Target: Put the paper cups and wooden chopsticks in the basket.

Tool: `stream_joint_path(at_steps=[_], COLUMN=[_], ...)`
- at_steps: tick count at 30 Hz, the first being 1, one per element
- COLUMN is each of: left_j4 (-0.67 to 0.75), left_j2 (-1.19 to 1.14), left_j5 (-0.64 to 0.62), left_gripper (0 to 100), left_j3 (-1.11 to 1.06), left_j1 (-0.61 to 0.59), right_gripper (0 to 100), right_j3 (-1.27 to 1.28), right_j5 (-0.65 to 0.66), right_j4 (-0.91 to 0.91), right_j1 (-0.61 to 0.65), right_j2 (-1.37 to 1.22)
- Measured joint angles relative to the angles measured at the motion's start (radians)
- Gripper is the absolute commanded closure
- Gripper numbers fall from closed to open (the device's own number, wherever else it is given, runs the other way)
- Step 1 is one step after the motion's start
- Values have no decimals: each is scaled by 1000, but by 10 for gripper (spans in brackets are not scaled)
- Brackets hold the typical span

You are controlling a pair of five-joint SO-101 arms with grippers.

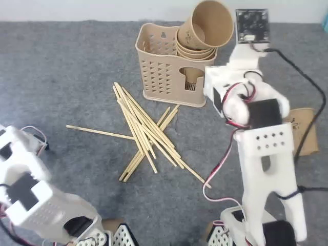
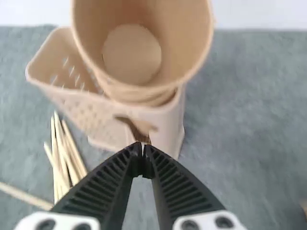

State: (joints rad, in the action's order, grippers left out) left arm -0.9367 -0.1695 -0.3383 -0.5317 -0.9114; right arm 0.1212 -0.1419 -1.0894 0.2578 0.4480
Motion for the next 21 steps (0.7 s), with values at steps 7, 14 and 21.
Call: stream_joint_path(at_steps=[7, 14, 21], left_j4=[0, 0, 0], left_j2=[0, 0, 0], left_j5=[34, 37, 37], left_gripper=[805, 805, 805], left_j3=[0, 0, 0], left_j1=[2, 2, 2], right_gripper=[990, 990, 991], right_j3=[9, -95, -117], right_j5=[0, 0, 0], right_j4=[193, 198, 101], right_j1=[0, -2, -15], right_j2=[-92, -112, -94])
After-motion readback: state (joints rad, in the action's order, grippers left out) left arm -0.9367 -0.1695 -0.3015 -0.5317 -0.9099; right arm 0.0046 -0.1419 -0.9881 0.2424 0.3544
